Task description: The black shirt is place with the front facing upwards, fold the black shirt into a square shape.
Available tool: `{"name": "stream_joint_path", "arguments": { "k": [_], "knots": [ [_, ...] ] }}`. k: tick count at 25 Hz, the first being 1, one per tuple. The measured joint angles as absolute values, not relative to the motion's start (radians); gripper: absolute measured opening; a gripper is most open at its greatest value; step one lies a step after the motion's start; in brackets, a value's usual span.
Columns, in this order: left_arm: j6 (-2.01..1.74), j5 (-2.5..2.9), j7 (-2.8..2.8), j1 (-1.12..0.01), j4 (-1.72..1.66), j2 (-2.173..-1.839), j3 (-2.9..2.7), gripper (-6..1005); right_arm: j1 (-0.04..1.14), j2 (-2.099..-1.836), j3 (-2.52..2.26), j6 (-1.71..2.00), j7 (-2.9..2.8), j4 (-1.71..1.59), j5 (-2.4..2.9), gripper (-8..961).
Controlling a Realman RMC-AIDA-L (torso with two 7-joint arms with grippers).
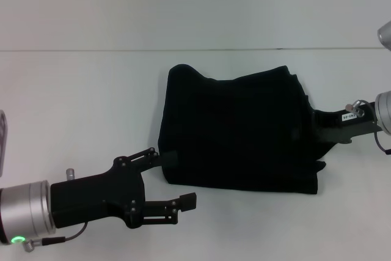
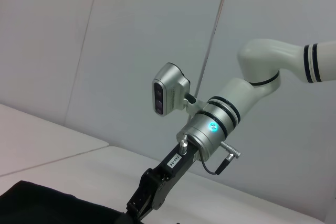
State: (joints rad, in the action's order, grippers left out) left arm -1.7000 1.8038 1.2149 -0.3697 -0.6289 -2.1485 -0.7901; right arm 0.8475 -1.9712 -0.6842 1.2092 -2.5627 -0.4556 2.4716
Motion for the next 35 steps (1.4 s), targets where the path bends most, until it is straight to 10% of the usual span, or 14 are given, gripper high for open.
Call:
{"name": "stream_joint_path", "arguments": {
  "k": [12,35],
  "knots": [
    [-1.698,1.802,1.22,-0.37,-0.629,-2.149,-0.788,949,0.749,-1.956,-0.674,1.235,-2.512,-0.463,2.33,43],
    [-1.704,1.802,1.228,-0.379,-0.591,-2.148,-0.724,948,0.587,-2.005,-0.674,1.172,-2.4,-0.439,2.11,51]
  ]
}}
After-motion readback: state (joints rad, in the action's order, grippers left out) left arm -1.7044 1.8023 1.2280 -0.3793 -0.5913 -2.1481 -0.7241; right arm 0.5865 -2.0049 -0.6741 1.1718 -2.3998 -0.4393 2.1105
